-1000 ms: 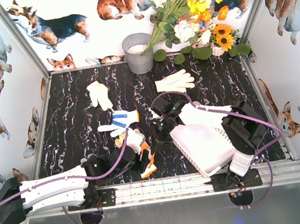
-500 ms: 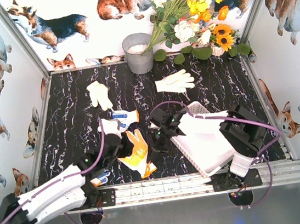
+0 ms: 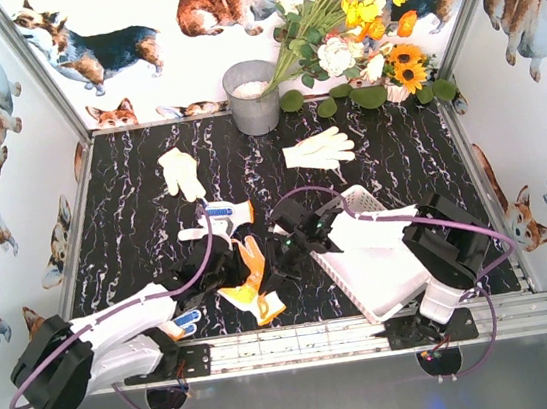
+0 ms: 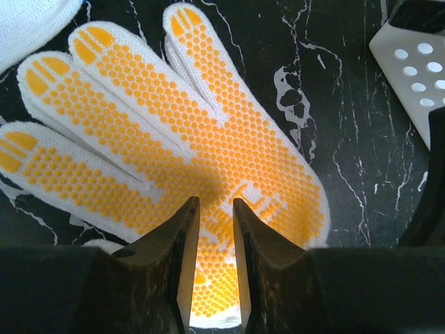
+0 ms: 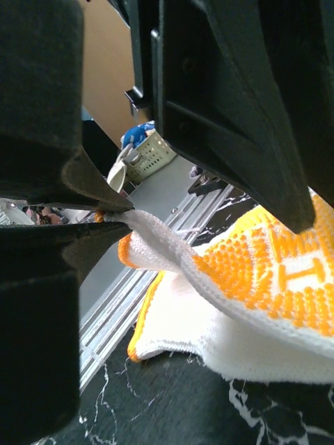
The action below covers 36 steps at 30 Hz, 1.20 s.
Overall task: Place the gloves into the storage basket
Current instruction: Pair the glove with the glove.
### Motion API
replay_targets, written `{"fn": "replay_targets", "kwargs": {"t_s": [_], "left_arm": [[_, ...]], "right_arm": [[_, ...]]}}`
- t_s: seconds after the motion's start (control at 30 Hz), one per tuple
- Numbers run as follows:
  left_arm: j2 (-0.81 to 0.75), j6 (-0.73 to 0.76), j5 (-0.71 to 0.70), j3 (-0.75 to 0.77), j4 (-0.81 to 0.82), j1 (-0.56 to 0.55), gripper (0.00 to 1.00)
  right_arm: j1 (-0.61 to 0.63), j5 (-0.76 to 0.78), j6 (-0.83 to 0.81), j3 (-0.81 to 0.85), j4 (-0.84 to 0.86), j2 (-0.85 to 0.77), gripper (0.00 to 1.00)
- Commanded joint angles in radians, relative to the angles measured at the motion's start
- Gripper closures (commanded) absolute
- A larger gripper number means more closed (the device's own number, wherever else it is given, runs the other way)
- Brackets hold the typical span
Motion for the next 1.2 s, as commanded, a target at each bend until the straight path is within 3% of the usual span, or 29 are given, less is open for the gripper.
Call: {"fn": "replay_targets", "kwargs": {"t_s": [0.0, 0.13, 0.3, 0.63, 0.73, 0.8, 0.87, 1.07, 1.17], "left_arm": [[0.038, 0.042, -0.008, 0.006, 0.052, 0.029, 0.81], [0.051, 0.055, -0.017, 0.009, 0.027, 0.061, 0.82], [0.038, 0.076, -0.033, 0.024, -0.015, 0.080, 0.83], [0.040, 0.109, 0.002, 0.030, -0.005, 0.090, 0.83], [0.044, 0.114, 0.010, 0.039, 0.001, 0.090, 0.82], [0.045, 0.124, 0.027, 0.049, 0.001, 0.090, 0.78], [0.038, 0.141, 0.048, 0.071, -0.018, 0.090, 0.72], [-0.033, 0.102, 0.034, 0.163, -0.275, 0.090, 0.41], [-0.062, 0.016, 0.096, 0.173, -0.382, 0.090, 0.38]], "right_arm": [[0.015, -0.034, 0.103, -0.040, 0.192, -0.042, 1.00], [0.031, -0.047, 0.177, -0.081, 0.302, -0.038, 1.00], [0.045, -0.015, 0.160, -0.090, 0.269, -0.027, 1.00], [0.053, 0.162, -0.064, -0.016, -0.105, -0.041, 1.00], [0.054, 0.168, -0.089, -0.010, -0.138, -0.036, 1.00], [0.057, 0.169, -0.091, -0.010, -0.137, -0.036, 0.99], [0.058, 0.172, -0.101, -0.002, -0.152, -0.038, 0.92], [0.060, 0.254, -0.170, 0.039, -0.288, -0.101, 0.68], [0.059, 0.266, -0.185, 0.041, -0.299, -0.113, 0.63]]}}
